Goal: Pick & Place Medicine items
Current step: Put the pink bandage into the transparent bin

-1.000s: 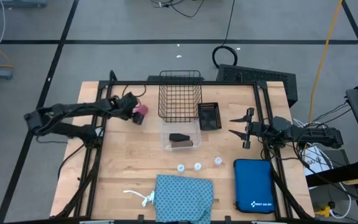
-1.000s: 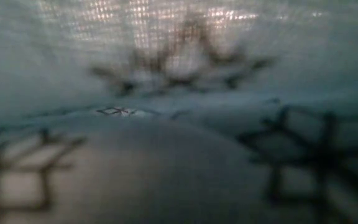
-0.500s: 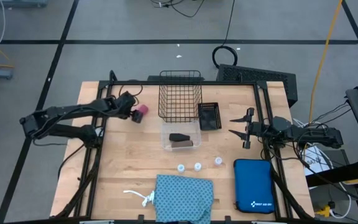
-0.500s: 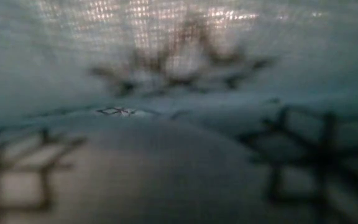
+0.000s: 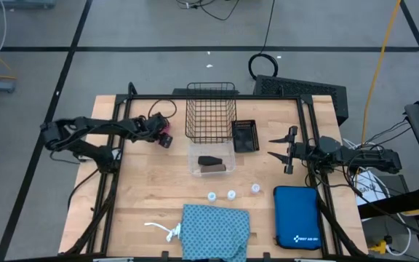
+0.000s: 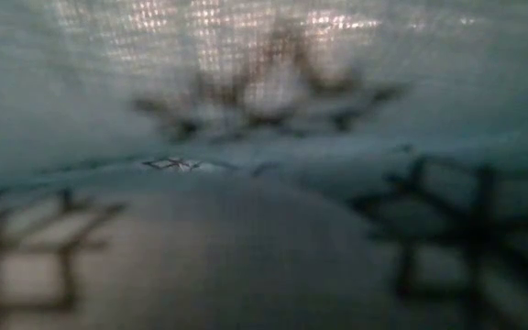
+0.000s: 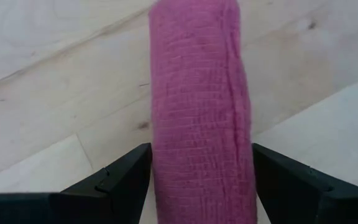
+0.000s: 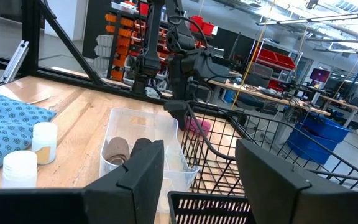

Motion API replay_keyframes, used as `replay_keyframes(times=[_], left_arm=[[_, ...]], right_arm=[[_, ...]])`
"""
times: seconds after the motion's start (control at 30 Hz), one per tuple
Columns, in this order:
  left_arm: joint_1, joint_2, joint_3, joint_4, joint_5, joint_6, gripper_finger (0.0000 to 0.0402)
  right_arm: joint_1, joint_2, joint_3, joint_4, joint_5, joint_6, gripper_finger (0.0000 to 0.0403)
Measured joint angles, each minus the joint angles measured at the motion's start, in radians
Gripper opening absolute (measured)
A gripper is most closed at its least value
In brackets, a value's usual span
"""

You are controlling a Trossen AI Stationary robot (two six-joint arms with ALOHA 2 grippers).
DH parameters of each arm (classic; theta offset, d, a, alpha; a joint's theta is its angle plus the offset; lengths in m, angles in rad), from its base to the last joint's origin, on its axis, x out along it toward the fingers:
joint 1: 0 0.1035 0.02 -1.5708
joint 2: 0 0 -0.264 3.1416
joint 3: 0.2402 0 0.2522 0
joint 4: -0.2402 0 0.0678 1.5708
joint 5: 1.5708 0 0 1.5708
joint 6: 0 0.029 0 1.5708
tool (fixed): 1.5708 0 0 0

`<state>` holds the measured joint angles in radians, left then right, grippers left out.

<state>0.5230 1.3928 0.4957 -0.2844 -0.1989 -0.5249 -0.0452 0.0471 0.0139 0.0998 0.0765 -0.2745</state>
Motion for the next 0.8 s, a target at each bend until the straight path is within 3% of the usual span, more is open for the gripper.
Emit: replay_keyframes(times=[0.37, 0.67, 0.8], left_arm=[[0.0, 0.012, 0.0, 0.009, -0.011, 0.02, 0.0263], [0.0, 0.015, -0.002, 0.04, -0.016, 0.009, 0.0154], [0.001, -0.013, -0.002, 0.042, -0.01, 0.018, 0.0129]], right_arm=[[0.0, 0.0, 0.0, 0.0, 0.0, 0.0, 0.019], [0.0, 0.0, 0.0, 0.0, 0.0, 0.0, 0.019], [0.0, 0.0, 0.0, 0.0, 0.0, 0.0, 0.0191]])
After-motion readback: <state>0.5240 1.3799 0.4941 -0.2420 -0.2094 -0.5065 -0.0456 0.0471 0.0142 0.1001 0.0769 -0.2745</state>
